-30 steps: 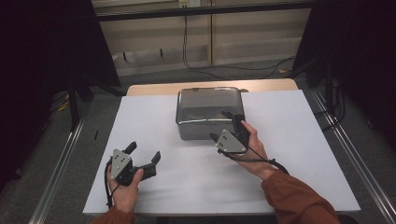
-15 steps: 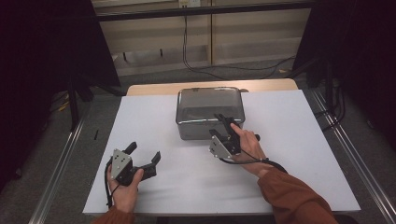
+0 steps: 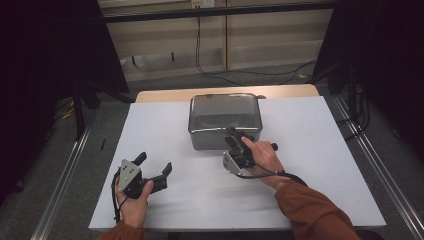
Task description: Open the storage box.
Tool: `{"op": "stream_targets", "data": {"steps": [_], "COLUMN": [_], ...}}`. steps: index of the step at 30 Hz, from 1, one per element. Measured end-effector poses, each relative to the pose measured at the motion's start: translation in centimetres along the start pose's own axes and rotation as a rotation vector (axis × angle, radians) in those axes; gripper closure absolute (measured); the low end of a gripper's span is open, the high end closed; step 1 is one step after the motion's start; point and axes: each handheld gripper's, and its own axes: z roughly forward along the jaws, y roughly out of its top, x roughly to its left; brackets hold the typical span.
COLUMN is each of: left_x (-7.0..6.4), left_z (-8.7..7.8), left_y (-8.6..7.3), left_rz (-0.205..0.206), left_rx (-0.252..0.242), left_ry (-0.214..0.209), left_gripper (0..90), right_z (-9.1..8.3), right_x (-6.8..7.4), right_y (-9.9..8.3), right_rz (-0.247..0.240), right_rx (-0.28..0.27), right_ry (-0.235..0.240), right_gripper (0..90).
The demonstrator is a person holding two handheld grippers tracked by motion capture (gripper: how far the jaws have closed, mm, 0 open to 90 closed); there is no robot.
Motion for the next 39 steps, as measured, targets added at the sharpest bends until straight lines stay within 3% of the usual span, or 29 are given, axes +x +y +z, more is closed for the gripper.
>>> {"op": "stream_targets", "data": {"steps": [6, 13, 20, 24, 33, 38, 39], "left_x": [0.16, 0.22, 0.35, 0.37, 0.42, 0.50, 0.37], "left_z": [0.02, 0.08, 0.08, 0.14, 0.31, 0.40, 0.44], "left_y": [0.07, 0.13, 0.20, 0.28, 0.61, 0.57, 0.57], "left_rz": [-0.004, -0.019, -0.034, -0.054, -0.052, -0.051, -0.053], "left_rx": [0.027, 0.022, 0.023, 0.012, 0.009, 0.015, 0.009], "left_ry": [-0.010, -0.027, -0.048, -0.071, -0.104, -0.109, -0.090], "left_gripper": [5.4, 6.5, 7.2, 7.1, 6.5, 5.9, 5.9], "right_z": [0.03, -0.12, -0.14, -0.26, -0.50, -0.55, -0.54], "right_x": [0.32, 0.19, 0.21, -0.16, -0.41, -0.52, -0.43], "right_y": [0.25, 0.42, 0.48, 0.46, 0.51, 0.56, 0.53], "right_rz": [-0.004, -0.016, -0.025, -0.002, -0.003, -0.001, -0.004], "right_rx": [0.005, -0.010, -0.011, -0.022, -0.037, -0.036, -0.035], "right_ry": [0.001, -0.014, -0.019, -0.018, -0.036, -0.043, -0.039], "right_gripper": [66.8, 77.5, 78.4, 79.1, 81.2, 81.3, 81.3]}}
